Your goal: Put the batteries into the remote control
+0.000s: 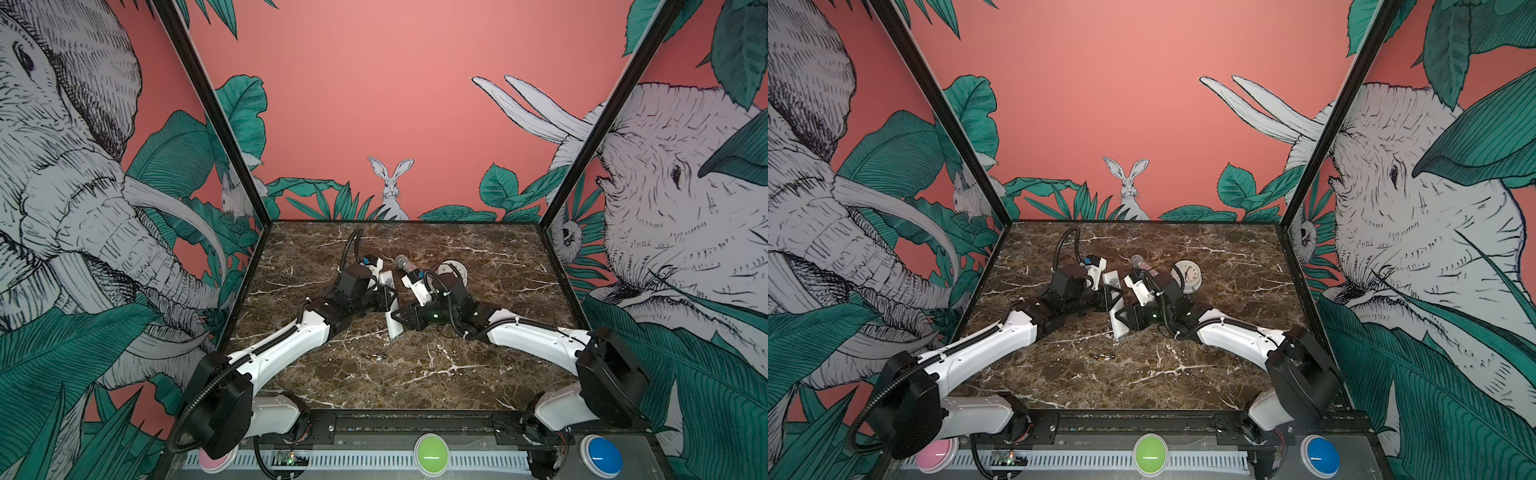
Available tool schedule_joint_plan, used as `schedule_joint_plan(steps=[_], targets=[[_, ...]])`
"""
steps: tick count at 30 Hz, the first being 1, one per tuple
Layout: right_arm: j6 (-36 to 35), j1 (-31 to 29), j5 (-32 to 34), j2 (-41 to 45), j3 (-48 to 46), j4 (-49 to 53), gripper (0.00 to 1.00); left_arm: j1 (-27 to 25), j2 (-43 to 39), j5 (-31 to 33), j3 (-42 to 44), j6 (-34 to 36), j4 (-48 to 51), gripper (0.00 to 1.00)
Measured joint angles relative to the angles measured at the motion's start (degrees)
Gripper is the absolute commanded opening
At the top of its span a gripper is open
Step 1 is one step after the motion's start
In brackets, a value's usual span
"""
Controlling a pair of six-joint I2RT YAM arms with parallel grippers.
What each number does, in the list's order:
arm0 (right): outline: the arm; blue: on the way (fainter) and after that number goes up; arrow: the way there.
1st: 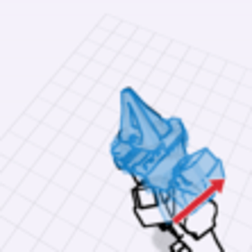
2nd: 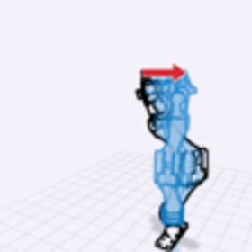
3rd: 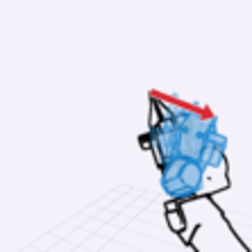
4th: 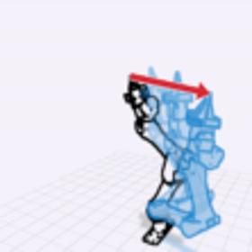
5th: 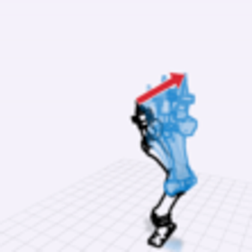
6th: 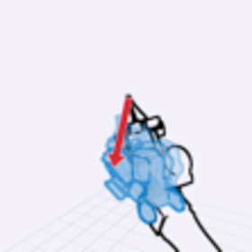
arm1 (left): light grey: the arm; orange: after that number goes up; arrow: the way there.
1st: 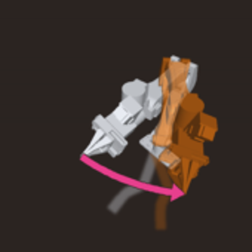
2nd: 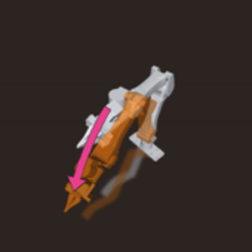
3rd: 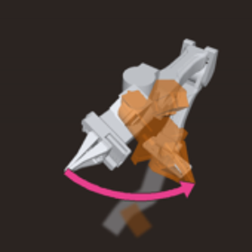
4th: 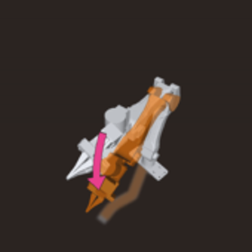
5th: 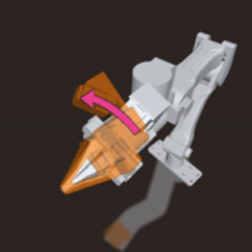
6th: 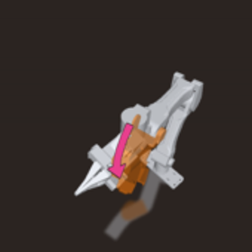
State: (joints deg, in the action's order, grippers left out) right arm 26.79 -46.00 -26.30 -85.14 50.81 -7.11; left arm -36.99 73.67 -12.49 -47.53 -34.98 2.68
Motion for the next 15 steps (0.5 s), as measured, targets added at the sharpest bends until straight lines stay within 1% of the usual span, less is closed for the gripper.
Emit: schedule_joint_plan(steps=[6, 15], targets=[[-0.02, 0.00, -0.11, -0.33, 0.04, 0.04, 0.35, 0.17, 0.31, 0.09, 0.00, 0.02, 0.07, 0.00], [0.02, 0.00, -0.11, -0.33, 0.04, 0.07, 0.30, 0.17, 0.37, 0.24, 0.00, 0.04, 0.07, 0.00]])
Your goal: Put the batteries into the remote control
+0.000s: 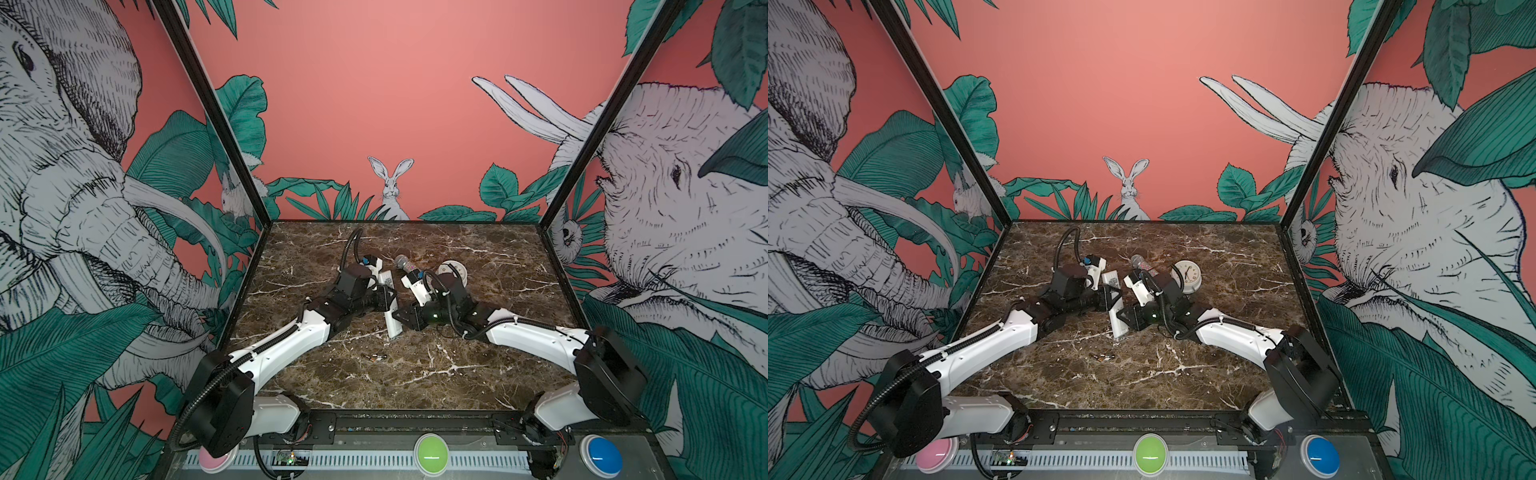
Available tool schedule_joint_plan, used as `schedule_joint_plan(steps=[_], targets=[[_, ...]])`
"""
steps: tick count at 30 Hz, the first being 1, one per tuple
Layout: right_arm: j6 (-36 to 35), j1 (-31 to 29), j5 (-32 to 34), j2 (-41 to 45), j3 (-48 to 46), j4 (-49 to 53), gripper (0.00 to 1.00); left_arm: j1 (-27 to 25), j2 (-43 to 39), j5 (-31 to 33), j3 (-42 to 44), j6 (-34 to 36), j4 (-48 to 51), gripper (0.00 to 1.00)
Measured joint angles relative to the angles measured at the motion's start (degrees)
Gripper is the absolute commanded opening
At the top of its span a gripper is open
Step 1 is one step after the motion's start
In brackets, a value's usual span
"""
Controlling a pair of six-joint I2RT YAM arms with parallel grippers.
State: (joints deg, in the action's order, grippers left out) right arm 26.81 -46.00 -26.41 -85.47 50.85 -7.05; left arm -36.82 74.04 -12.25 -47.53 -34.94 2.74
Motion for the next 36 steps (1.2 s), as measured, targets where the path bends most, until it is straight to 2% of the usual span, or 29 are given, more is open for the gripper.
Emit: schedule_joint_plan(steps=[17, 36], targets=[[-0.07, 0.00, 0.13, 0.22, 0.00, 0.26, 0.28, 0.00, 0.13, 0.28, 0.00, -0.02, -0.09, 0.00], [-0.50, 0.00, 1.31, 4.46, -0.94, 1.20, 0.27, 0.00, 0.15, 1.22, 0.46, 0.00, -0.50, 0.00]])
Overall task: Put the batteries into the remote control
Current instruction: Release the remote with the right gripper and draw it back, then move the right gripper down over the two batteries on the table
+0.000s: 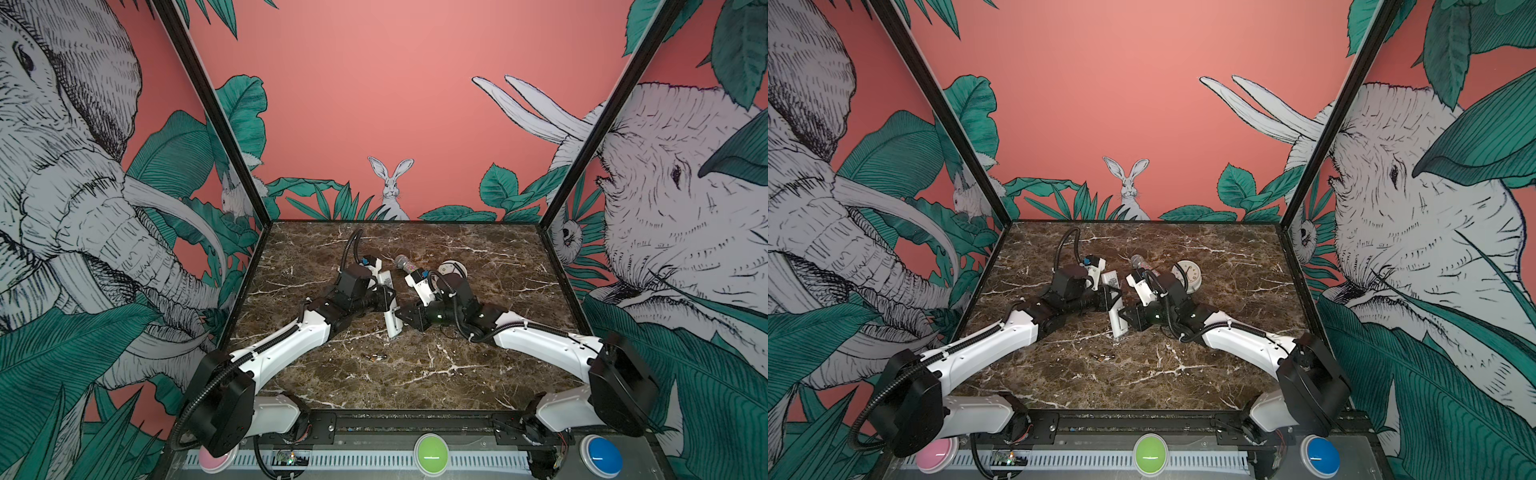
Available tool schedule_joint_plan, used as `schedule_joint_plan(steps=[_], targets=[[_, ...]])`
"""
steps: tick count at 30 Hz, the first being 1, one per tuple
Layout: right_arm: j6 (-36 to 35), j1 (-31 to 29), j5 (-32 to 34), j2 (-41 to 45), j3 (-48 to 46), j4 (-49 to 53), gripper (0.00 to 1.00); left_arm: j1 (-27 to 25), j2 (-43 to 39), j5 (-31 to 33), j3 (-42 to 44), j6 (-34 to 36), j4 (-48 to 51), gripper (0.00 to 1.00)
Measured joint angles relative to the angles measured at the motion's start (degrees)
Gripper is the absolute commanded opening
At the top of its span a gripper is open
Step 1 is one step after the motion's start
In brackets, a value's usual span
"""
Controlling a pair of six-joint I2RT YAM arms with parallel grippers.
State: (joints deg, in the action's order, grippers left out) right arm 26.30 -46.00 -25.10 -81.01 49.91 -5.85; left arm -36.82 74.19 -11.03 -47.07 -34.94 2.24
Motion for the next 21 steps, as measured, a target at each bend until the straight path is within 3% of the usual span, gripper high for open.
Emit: schedule_joint_plan(steps=[9, 21], targets=[[-1.66, 0.00, 3.96, 3.93, -4.46, 3.76, 0.28, 1.60, 0.00, 0.28, 1.11, 0.04, -0.09, 0.00], [-3.19, 1.92, 10.49, 4.13, -8.61, 11.63, 0.29, 6.34, -1.44, -4.79, 6.71, 0.83, -4.70, 0.00]])
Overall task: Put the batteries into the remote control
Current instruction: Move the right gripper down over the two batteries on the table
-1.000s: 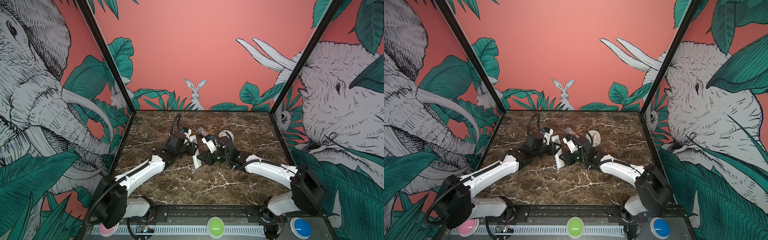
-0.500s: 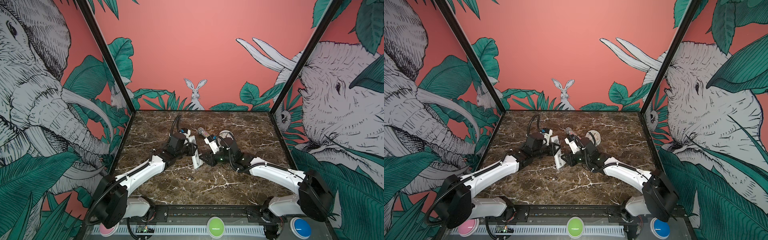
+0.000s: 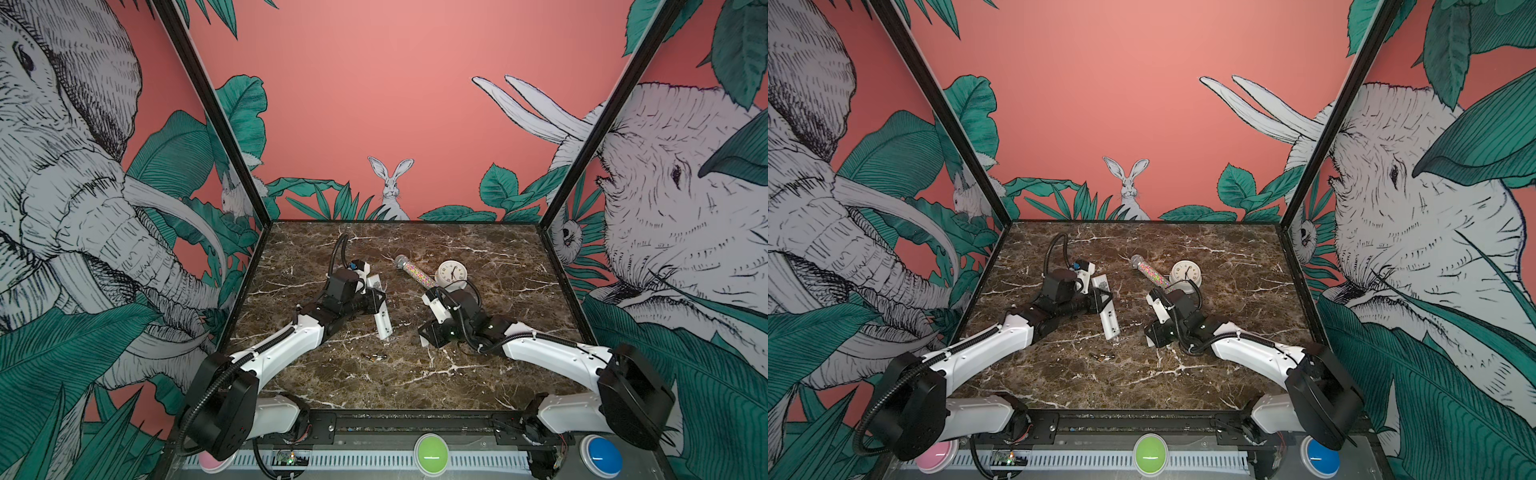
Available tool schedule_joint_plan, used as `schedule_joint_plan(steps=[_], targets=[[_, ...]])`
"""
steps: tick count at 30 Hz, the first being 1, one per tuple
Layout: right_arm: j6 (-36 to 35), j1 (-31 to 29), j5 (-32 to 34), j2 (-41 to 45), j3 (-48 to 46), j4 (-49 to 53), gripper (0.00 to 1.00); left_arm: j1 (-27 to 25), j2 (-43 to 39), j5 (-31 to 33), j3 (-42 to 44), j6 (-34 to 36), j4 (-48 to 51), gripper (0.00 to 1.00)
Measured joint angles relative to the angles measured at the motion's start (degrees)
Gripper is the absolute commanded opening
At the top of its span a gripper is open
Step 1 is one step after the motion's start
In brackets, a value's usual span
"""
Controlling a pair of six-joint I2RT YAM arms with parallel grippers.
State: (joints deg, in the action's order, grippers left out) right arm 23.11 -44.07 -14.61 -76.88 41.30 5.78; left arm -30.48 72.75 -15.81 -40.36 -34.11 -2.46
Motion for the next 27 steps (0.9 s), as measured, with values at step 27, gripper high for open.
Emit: schedule_joint_plan(steps=[27], targets=[[-1.68, 2.99, 7.67, -6.38, 0.81, 9.88, 0.43, 2.71, -5.27, -5.42, 3.26, 3.87, -4.24, 0.00]])
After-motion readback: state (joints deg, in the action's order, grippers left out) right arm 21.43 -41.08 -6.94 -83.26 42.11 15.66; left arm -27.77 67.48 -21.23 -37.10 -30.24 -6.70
